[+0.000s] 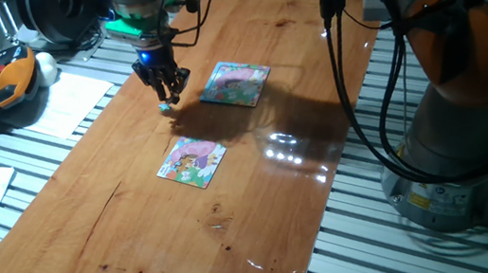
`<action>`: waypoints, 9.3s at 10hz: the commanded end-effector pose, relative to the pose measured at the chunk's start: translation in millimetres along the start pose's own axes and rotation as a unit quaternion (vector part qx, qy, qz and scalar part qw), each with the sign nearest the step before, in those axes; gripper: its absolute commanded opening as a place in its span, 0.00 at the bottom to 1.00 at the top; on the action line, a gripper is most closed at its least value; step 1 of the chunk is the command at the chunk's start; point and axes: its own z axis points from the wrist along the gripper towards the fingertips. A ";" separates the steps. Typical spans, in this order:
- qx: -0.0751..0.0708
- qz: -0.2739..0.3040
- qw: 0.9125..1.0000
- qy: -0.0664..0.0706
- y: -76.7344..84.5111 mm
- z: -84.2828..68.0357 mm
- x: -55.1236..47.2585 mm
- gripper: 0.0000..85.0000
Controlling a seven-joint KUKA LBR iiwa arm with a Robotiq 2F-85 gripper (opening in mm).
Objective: Assemble one piece of a puzzle
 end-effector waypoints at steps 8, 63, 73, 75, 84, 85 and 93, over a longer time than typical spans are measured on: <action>0.011 0.008 1.000 -0.015 0.0 0.0 0.0 0.00; 0.020 0.012 1.000 0.016 -86.5 23.2 104.9 0.00; 0.024 0.002 1.000 0.015 -91.6 40.9 109.7 0.00; 0.025 0.001 0.999 0.020 -94.0 44.6 108.1 0.00; 0.023 -0.002 0.999 0.023 -97.3 44.6 110.1 0.00; 0.023 -0.002 0.999 0.022 -97.0 44.8 110.5 0.00; 0.018 -0.018 0.999 0.023 -96.7 45.4 111.9 0.00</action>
